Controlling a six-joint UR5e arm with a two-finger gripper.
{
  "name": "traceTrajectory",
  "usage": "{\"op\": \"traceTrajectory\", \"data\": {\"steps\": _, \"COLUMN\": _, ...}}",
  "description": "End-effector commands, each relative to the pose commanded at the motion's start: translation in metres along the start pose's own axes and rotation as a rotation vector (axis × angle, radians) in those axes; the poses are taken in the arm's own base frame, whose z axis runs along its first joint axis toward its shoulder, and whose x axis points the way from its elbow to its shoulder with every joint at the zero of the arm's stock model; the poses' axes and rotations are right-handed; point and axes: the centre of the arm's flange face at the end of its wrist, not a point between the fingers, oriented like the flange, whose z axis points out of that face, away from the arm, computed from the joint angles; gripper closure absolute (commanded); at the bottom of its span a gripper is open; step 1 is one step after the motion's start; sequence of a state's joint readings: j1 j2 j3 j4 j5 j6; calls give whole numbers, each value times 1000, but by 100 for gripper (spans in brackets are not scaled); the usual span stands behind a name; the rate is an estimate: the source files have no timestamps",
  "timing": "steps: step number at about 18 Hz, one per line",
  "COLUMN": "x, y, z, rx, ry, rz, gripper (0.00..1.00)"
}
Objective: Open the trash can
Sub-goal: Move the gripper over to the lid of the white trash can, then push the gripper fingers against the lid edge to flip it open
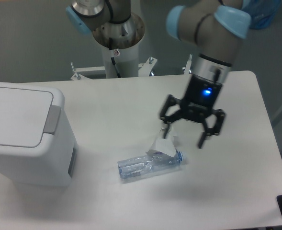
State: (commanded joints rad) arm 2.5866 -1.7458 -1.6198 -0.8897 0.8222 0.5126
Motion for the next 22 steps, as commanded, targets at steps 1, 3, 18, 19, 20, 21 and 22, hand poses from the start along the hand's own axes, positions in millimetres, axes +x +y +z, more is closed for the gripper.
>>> {"op": "traceTrajectory", "data": {"steps": 1, "x": 15, "y": -1, "z": 4, "rx": -5, "ry": 13, "rz": -8, "gripper": 0}}
{"op": "traceTrajectory", "data": {"steps": 3, "x": 47, "y": 2, "z": 15, "rx": -26, "ry": 41, "rz": -27, "gripper": 0}}
{"op": "traceTrajectory", "data": {"steps": 18, "x": 130, "y": 31, "z": 52, "rx": -103, "ry": 133, "rz": -25, "gripper": 0}}
{"op": "traceTrajectory", "data": {"steps": 19, "x": 129, "y": 33, "z": 54, "rx": -107, "ry": 133, "rz": -27, "gripper": 0}}
{"op": "traceTrajectory", "data": {"steps": 20, "x": 128, "y": 33, "z": 56, "rx": -110, "ry": 134, "rz": -29, "gripper": 0}}
{"op": "traceTrajectory", "data": {"steps": 21, "x": 127, "y": 33, "z": 57, "rx": -111, "ry": 135, "rz": -30, "gripper": 0}}
{"op": "traceTrajectory", "data": {"steps": 22, "x": 126, "y": 33, "z": 59, "rx": -109, "ry": 134, "rz": -26, "gripper": 0}}
